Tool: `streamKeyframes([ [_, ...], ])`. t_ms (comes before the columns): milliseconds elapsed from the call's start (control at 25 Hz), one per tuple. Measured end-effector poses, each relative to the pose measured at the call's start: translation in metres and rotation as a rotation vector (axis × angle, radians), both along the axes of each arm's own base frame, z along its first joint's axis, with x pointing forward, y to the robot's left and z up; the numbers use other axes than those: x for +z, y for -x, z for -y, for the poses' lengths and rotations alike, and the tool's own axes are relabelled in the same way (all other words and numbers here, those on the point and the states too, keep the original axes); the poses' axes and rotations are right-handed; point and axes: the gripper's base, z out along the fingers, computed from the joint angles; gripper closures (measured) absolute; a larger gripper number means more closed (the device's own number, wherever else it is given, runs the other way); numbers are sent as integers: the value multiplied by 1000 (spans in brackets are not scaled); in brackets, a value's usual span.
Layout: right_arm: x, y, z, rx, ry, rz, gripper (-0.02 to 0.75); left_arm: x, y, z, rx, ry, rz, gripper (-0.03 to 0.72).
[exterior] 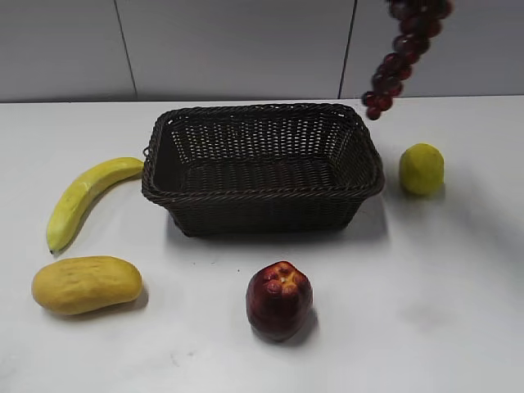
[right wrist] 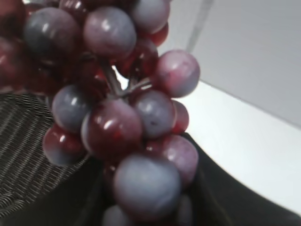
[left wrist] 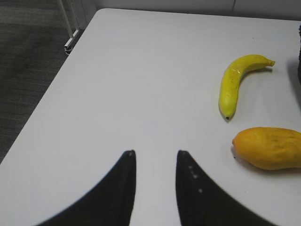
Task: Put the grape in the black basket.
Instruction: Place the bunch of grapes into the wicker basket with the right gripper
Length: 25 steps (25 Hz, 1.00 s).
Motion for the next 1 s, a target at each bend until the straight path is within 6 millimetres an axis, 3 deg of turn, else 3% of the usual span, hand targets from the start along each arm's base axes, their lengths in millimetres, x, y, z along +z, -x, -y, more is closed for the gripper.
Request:
streamKeyframes([
  [240,-75,-8,-83,317,203,27,453,0,0,0,0,0,0,453],
  [400,-131,-11,-109,453,318,-21,454,0,0,0,0,0,0,453],
  [520,-157,-14,-114,477,343,-56,454,0,0,0,0,0,0,453],
  [640,-167,-15,-115,487,359,-71,405,0,0,0,0,0,0,453],
  [720,-167,-15,-115,492,363,-67,237,0,0,0,0,0,0,453],
  [800,-166,-15,-115,494,364,-63,134,0,0,0,0,0,0,453],
  [1000,-157,-14,-114,481,347,-55,110,0,0,0,0,0,0,453],
])
